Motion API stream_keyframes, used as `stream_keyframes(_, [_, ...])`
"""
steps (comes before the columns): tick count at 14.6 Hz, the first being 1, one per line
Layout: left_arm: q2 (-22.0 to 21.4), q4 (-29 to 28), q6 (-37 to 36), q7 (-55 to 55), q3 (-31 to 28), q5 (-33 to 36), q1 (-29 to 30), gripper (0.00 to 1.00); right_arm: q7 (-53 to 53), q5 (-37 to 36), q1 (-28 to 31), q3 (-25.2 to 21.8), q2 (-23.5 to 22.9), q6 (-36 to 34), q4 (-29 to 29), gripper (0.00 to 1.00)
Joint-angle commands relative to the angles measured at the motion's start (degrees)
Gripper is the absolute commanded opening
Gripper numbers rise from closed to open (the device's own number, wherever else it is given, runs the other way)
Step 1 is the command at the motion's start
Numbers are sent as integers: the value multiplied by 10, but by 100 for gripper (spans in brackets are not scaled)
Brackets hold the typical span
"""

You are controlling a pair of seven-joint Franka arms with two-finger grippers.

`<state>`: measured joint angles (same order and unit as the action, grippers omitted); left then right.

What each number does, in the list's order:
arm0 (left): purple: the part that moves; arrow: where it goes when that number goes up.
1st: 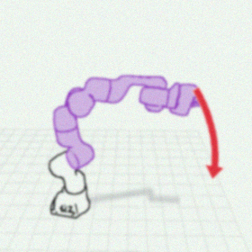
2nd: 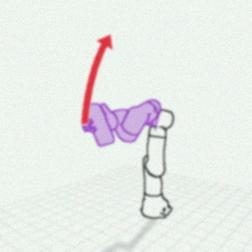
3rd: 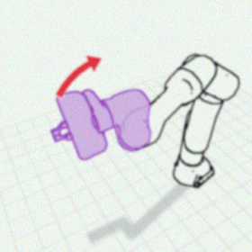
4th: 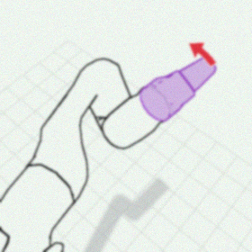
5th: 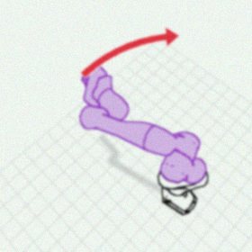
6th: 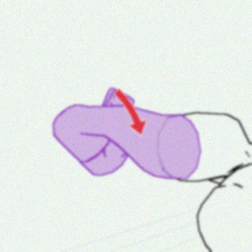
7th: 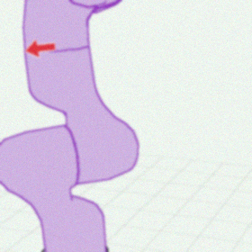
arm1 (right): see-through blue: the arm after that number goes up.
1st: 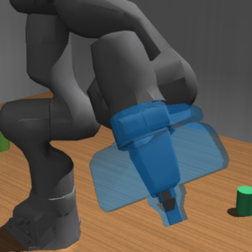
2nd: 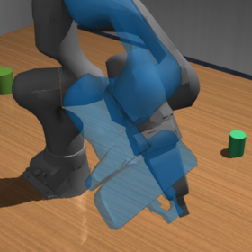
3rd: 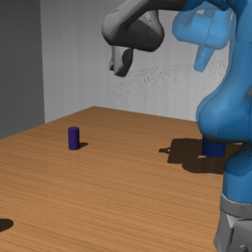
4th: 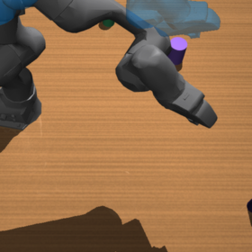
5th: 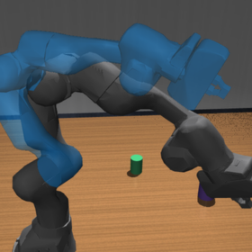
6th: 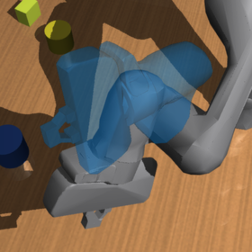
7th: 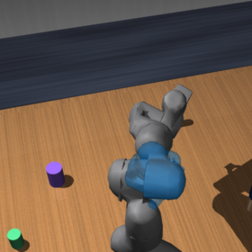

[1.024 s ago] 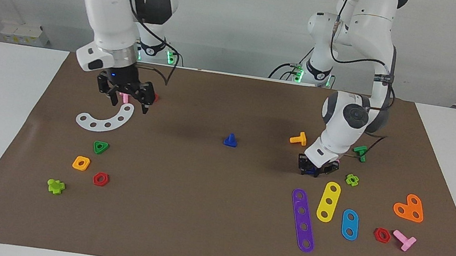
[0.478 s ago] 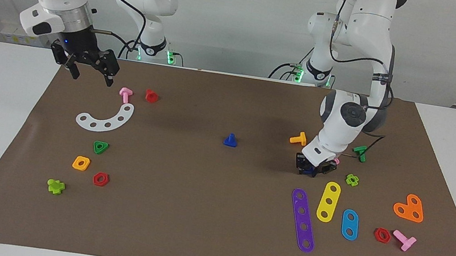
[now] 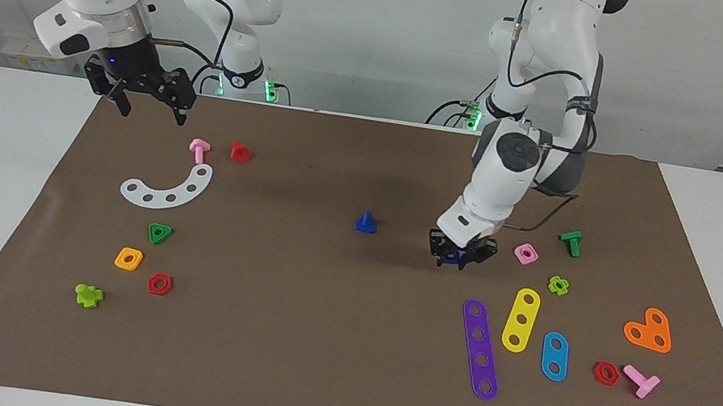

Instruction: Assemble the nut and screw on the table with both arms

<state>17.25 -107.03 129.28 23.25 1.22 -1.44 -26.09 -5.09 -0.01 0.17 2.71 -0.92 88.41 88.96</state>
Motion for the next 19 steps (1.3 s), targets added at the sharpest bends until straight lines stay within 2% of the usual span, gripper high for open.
stream_keyframes(1, [12,33,-33,85,-11,-7,-58,0,11,8,-1,3,42,7,53,100])
stream_keyframes(6, [12,27,-33,199,-10,-8,-117,0,10,4,-18,6,36,24,47,100])
stream_keyframes(10, [10,16,-24,254,-10,-8,-139,0,9,7,-18,6,37,23,48,100])
stream_keyframes(19, [1,-19,-2,276,-10,-8,-160,0,11,15,-15,5,38,13,49,100])
